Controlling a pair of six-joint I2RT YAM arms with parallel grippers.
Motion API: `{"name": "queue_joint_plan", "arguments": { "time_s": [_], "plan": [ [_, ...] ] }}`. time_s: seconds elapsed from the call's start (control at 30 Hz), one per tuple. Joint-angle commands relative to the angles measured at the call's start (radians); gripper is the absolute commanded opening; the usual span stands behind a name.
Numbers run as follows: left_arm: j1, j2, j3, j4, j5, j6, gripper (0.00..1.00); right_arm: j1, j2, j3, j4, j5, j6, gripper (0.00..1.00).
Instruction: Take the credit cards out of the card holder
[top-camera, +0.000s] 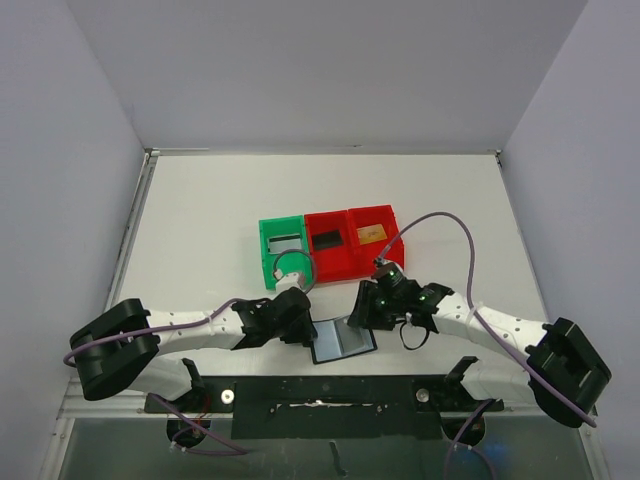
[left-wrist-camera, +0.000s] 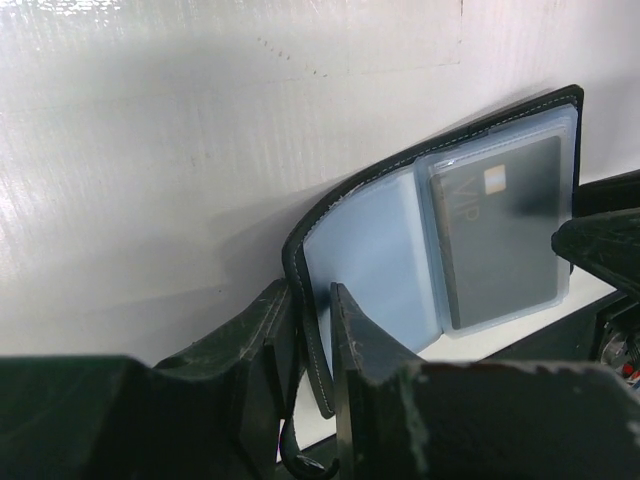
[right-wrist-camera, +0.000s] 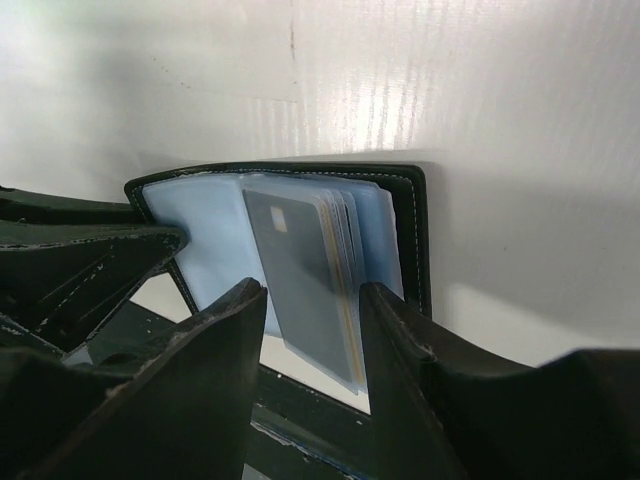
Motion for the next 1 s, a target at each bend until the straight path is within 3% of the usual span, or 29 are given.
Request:
{"name": "queue_joint_plan", "arguments": {
  "time_s": [0.0, 0.27, 0.37, 0.57, 0.97],
  "plan": [
    [-0.003, -0.026, 0.006, 0.034, 0.016, 0.023, 0.17, 0.04, 0.013, 0.085, -0.054, 0.083, -0.027, 0.44],
    [-0.002, -0.042, -0.002, 0.018, 0.02, 0.026, 0.13, 0.06, 0.008, 0.124, -0.132, 0.117, -0.023, 0.44],
    [-0.002, -0.047, 0.0, 0.014, 0.02, 0.029, 0.13, 0.08, -0.011, 0.139, -0.191, 0.207, 0.017, 0.45],
    [-0.001, -0.048, 0.0, 0.018, 0.024, 0.026, 0.13, 0.087, -0.057, 0.068, -0.029, 0.089, 0.045, 0.46],
    [-0.001, -0.047, 0.006, 0.005, 0.029, 0.033, 0.13, 0.09, 0.06, 0.053, -0.032, 0.095, 0.047, 0.45]
  ]
}}
